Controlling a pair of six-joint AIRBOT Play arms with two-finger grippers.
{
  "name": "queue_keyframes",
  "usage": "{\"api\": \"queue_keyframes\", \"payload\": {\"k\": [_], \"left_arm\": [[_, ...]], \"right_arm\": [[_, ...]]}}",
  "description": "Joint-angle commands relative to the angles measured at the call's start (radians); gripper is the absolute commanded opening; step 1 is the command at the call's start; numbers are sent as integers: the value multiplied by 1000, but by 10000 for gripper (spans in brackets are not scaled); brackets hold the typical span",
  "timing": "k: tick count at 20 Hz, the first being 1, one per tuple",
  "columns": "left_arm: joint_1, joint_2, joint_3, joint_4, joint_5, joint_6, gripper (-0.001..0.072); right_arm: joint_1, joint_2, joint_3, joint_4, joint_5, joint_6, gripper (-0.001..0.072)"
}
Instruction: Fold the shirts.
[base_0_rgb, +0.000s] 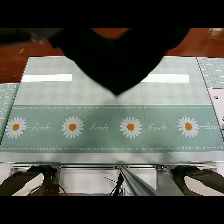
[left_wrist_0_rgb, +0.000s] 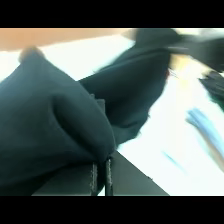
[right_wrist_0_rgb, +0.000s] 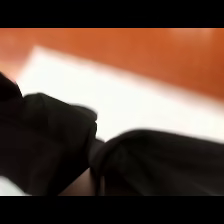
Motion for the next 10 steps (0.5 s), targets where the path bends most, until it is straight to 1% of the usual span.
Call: {"api": "queue_keyframes", "payload": {"k": [1, 3, 5, 6, 7, 9, 10], "left_arm": [[10, 57, 319, 449, -66, -277, 27], [10, 116, 395, 555, -122, -290, 27], [10, 201, 402, 573, -146, -290, 27], [10, 238, 402, 573, -179, -290, 27], [10, 276, 402, 576, -236, -290, 27], [10, 333, 382, 576, -388, -338, 27], [10, 362, 352, 576, -450, -345, 27]], "right_arm": [[-2, 137, 185, -76, 73, -6, 22], [-2, 245, 185, -119, 124, -25, 22], [-2, 345, 185, -175, 163, -25, 22], [-2, 387, 185, -206, 188, -24, 22], [-2, 428, 184, -230, 222, -16, 22], [-2, 489, 166, -287, 290, 21, 22], [-2, 527, 117, -314, 299, 37, 22]]}}
